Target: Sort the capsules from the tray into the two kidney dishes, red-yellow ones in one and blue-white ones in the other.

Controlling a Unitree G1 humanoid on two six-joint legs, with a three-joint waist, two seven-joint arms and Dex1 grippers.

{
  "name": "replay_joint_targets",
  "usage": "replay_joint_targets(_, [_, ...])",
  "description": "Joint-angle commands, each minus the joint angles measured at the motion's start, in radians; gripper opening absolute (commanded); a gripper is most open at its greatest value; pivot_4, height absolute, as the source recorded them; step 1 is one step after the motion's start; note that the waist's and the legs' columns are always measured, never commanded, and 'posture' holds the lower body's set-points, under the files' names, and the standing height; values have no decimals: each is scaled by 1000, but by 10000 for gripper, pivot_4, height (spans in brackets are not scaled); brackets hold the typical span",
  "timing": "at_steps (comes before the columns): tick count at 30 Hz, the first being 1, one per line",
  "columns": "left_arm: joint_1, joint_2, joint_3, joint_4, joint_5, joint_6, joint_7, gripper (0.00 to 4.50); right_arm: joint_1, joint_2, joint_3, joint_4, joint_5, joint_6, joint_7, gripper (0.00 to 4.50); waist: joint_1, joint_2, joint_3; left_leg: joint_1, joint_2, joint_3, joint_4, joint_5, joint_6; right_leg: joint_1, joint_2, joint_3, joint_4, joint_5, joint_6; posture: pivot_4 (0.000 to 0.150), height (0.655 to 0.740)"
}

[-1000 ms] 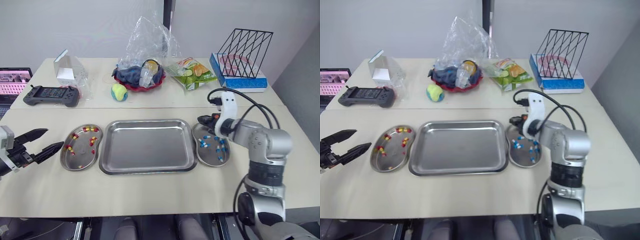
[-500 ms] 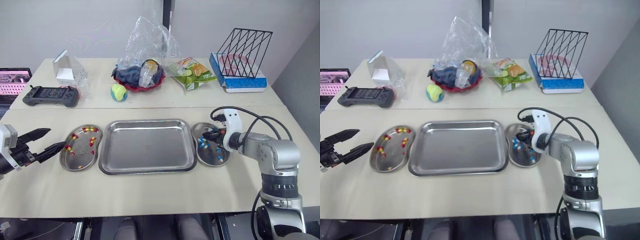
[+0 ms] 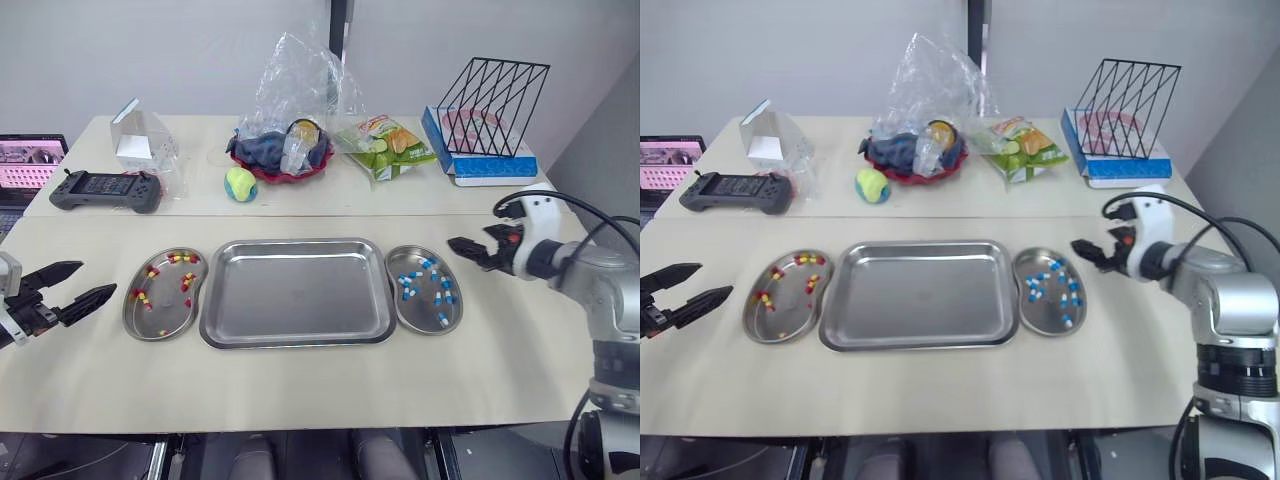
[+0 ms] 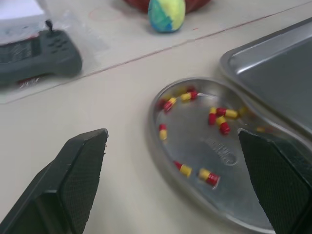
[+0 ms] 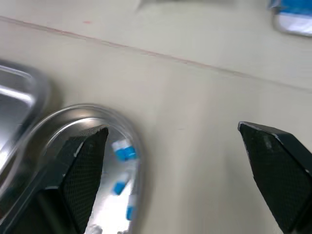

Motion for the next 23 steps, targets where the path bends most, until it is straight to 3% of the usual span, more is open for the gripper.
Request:
replay_joint_targets(1, [11, 40, 32, 25, 28, -27, 43, 45000, 64, -12, -148, 136, 3, -350, 93, 44930, 9, 0, 0, 0, 0, 0, 0, 0, 0, 1, 0, 0, -1, 0, 0, 1500, 7174])
replay_joint_targets(5, [24, 45, 28, 47, 64, -41, 101, 45000, 133, -56, -124, 277, -45, -581, 221, 44930, 11, 1, 0, 1, 0, 1, 0, 0, 0, 1, 0, 1, 0, 0, 0, 1500, 7174])
replay_joint_targets(8, [45, 27, 37, 43, 66, -74, 106, 45000, 155, -81, -104, 348, -45, -648, 311, 44930, 10, 1, 0, 5, 0, 1, 0, 0, 0, 4, 0, 1, 1, 0, 0, 1500, 7174])
replay_joint_targets(13, [32, 28, 21, 53, 72, -98, 106, 45000, 162, -100, -86, 400, -13, -659, 427, 44930, 9, 1, 0, 6, 0, 2, 0, 0, 0, 4, 0, 1, 2, 0, 0, 1500, 7174])
replay_joint_targets(23, [-14, 43, -27, 76, 76, -47, 75, 45000, 140, -112, -63, 417, -18, -651, 461, 44930, 12, 1, 1, 6, 0, 2, 0, 0, 0, 4, 0, 1, 2, 0, 0, 1500, 7174])
